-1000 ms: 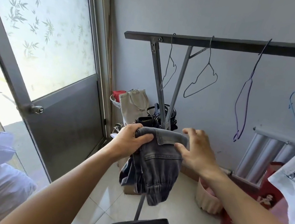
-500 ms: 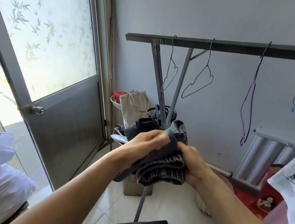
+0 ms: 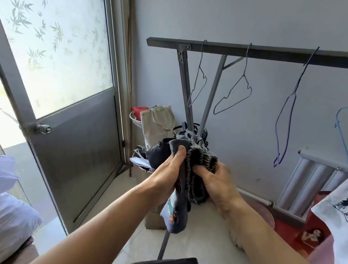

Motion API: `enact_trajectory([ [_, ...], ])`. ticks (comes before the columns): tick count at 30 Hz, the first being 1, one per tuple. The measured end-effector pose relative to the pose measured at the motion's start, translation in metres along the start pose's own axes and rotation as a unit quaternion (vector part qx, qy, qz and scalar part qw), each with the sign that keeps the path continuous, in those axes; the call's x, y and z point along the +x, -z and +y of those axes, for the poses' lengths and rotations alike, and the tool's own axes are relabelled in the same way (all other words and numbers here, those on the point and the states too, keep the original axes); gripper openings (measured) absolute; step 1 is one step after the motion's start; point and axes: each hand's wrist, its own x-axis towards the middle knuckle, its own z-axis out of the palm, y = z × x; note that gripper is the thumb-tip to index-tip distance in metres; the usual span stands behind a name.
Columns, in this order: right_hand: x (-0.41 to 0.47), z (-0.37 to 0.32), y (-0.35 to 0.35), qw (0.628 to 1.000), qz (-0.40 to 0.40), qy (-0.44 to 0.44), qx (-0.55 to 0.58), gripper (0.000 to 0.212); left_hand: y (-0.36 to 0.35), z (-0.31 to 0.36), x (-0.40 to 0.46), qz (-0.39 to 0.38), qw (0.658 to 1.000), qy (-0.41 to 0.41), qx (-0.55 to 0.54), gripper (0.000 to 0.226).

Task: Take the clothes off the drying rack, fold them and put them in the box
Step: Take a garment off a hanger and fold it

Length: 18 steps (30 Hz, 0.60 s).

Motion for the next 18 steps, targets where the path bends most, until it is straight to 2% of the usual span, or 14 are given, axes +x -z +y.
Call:
enact_trajectory([
  [3, 0.000, -0.001, 0.003, 0.997, 0.022, 0.027, -0.071, 0.014, -0.002, 0.004, 0.002, 0.029, 0.999, 0.015, -0.032, 0.051],
  [5, -0.001, -0.004, -0.001, 0.999, -0.042, 0.005, -0.016, 0.012, -0.012, 0.005, -0.002, 0.033, 0.999, 0.009, -0.024, 0.055],
  [6, -0.002, -0.004, -0.004, 0.996, -0.088, -0.015, 0.017, 0.017, -0.016, 0.004, -0.002, 0.031, 0.999, 0.003, -0.015, 0.061],
  [8, -0.002, -0.003, -0.007, 0.989, -0.148, -0.015, 0.010, 0.041, -0.024, 0.004, -0.006, 0.019, 1.000, -0.006, -0.016, 0.070],
  [10, 0.000, 0.001, -0.006, 0.990, -0.138, 0.012, -0.021, 0.063, -0.024, 0.006, -0.009, -0.010, 0.999, -0.004, -0.031, 0.078],
  [11, 0.002, 0.005, -0.005, 0.993, -0.115, 0.017, -0.021, 0.063, -0.020, 0.007, -0.009, -0.025, 0.998, 0.005, -0.056, 0.085],
  [13, 0.010, 0.016, -0.002, 0.999, -0.049, 0.004, -0.010, 0.037, -0.008, 0.008, -0.011, -0.051, 0.994, 0.029, -0.089, 0.088],
  [15, 0.018, 0.027, -0.002, 0.998, 0.002, -0.043, 0.036, 0.012, 0.008, 0.003, -0.012, -0.047, 0.998, 0.026, -0.028, 0.081],
  [17, 0.022, 0.034, 0.001, 0.988, 0.010, -0.108, 0.111, 0.013, 0.025, -0.002, -0.006, 0.023, 0.990, -0.017, 0.135, 0.060],
  [18, 0.024, 0.035, 0.002, 0.980, 0.002, -0.139, 0.142, 0.016, 0.040, -0.005, 0.000, 0.083, 0.966, -0.043, 0.239, 0.059],
])
